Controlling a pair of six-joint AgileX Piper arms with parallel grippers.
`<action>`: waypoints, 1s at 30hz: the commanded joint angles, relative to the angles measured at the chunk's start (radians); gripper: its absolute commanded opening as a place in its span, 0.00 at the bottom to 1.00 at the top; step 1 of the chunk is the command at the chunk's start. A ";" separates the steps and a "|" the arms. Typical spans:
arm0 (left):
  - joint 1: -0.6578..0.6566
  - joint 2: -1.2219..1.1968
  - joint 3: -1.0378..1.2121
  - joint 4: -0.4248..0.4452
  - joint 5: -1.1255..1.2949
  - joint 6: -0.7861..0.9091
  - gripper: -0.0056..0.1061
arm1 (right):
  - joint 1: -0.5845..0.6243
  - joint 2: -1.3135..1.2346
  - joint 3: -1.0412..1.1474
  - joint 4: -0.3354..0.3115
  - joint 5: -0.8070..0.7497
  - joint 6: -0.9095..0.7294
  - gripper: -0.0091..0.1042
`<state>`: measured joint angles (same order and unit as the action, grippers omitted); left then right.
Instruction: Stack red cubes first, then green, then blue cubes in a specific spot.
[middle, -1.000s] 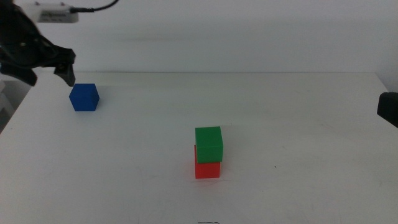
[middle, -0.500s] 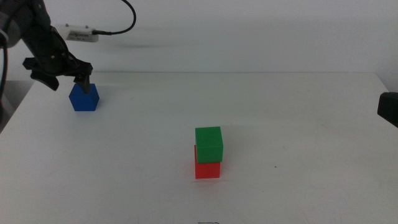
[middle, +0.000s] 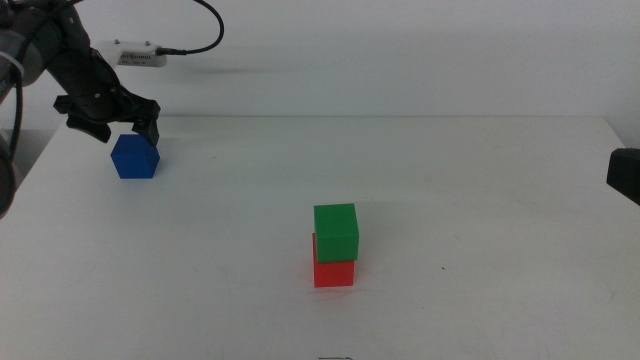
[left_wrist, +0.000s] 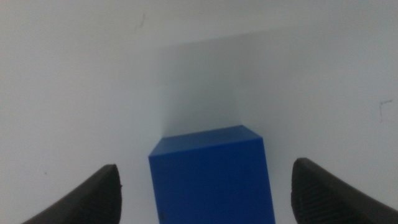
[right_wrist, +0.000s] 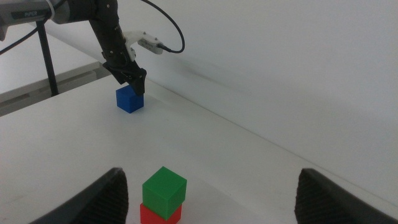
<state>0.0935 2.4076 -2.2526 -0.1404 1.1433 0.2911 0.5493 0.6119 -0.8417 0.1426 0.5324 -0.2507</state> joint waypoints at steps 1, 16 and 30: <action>-0.002 -0.070 -0.031 -0.022 -0.038 0.004 0.89 | -0.006 0.003 -0.023 0.001 -0.079 -0.010 0.80; -0.002 -0.003 -0.031 -0.042 -0.061 0.007 0.88 | -0.006 0.003 -0.023 0.001 -0.079 -0.010 0.80; -0.002 -0.011 -0.075 -0.032 0.075 -0.078 0.03 | -0.006 0.003 -0.023 0.001 -0.078 -0.010 0.80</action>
<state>0.0935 2.4805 -2.2944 -0.1627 1.1628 0.2320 0.5493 0.6119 -0.8417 0.1426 0.5324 -0.2507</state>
